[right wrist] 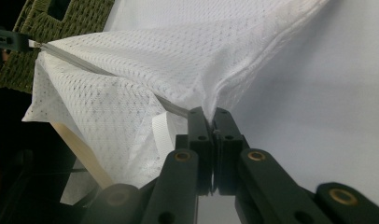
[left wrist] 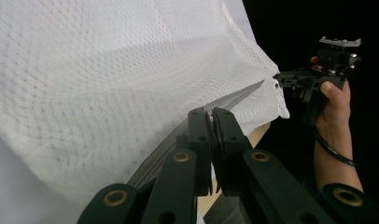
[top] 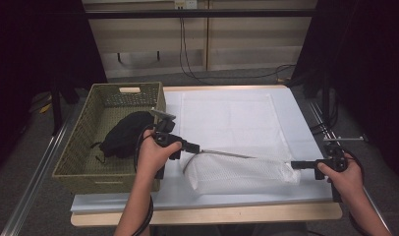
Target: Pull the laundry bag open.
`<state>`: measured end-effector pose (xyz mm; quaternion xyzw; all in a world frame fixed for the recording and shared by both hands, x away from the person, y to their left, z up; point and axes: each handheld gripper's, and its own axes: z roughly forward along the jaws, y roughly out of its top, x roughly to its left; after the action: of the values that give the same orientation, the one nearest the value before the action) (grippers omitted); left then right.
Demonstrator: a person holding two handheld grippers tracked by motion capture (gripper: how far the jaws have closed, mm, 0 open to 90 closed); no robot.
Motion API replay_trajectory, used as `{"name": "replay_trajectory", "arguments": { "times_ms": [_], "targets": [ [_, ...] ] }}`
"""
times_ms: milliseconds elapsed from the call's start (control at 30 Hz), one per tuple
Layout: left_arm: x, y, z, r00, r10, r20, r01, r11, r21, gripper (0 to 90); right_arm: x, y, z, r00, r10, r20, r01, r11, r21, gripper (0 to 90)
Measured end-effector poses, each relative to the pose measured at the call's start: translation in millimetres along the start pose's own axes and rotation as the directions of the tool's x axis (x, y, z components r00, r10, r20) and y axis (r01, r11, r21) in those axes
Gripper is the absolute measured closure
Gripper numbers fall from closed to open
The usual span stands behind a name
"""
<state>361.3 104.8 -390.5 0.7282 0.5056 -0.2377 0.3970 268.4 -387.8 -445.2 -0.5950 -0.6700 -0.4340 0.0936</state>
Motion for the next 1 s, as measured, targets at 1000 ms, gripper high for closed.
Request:
{"name": "replay_trajectory", "arguments": {
  "times_ms": [1000],
  "targets": [
    [7.6, -0.6, -17.7, 0.9997, -0.020, 0.012, 0.021, 0.9994, -0.029, 86.8, 1.6, 0.6, -0.2, 1.0000, -0.008, 0.002, 0.008, 1.000, -0.003, 88.7]
  ]
}}
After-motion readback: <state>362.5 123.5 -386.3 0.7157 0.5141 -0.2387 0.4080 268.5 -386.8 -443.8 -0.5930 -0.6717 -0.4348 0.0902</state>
